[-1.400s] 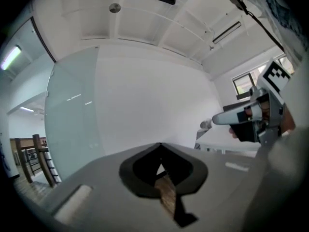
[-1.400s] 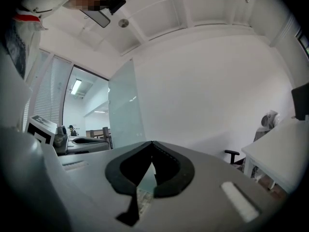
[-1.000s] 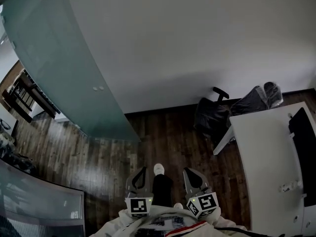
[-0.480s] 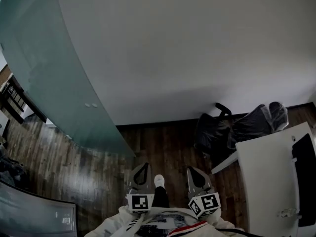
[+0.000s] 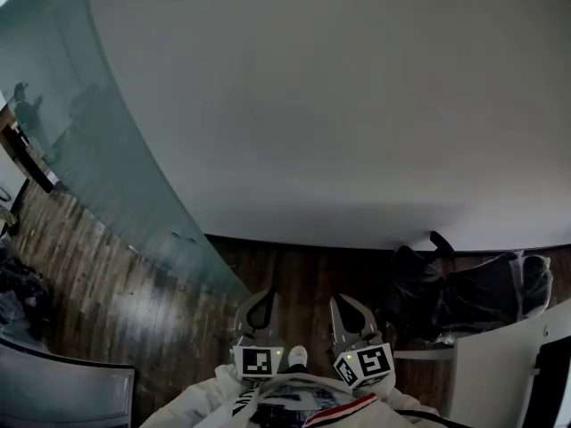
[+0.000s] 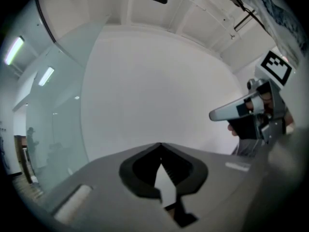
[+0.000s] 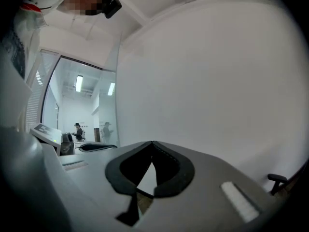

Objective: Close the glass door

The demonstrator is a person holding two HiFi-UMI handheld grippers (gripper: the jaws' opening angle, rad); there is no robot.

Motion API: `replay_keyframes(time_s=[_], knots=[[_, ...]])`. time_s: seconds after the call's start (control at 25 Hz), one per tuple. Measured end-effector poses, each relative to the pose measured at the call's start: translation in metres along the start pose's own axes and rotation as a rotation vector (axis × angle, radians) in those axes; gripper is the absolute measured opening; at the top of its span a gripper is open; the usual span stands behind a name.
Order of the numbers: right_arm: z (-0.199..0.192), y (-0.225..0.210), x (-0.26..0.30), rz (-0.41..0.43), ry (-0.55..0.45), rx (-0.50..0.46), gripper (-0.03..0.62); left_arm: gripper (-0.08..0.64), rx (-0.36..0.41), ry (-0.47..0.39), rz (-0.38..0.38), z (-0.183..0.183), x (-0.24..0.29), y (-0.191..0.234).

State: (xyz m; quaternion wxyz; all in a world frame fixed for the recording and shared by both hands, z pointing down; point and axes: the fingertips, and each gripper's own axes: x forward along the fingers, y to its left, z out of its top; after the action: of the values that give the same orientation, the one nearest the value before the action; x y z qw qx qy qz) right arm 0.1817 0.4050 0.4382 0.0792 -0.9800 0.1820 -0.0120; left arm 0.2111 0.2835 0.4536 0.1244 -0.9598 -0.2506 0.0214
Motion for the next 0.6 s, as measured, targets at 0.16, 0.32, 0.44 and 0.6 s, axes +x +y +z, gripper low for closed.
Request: replay_keyframes(time_s=[0.16,0.32,0.44,0.6], knots=[[0.009,-0.001,0.058,0.07,0.017,0.004,0.005,0.003,-0.002,-0.002,0.071,0.004,0.028,0.037],[0.003,0.005,0.118,0.203,0.05,-0.013,0.005,0.003,-0.018,0.011,0.177,-0.003,0.048,0.07],[-0.006,0.027,0.172,0.365,0.081,0.004,0.005,0.003,-0.079,0.077,0.305,-0.029,0.056,0.101],[-0.029,0.056,0.241,0.692,0.154,0.026,0.005,0.003,-0.102,0.205,0.638,-0.06,0.049,0.14]])
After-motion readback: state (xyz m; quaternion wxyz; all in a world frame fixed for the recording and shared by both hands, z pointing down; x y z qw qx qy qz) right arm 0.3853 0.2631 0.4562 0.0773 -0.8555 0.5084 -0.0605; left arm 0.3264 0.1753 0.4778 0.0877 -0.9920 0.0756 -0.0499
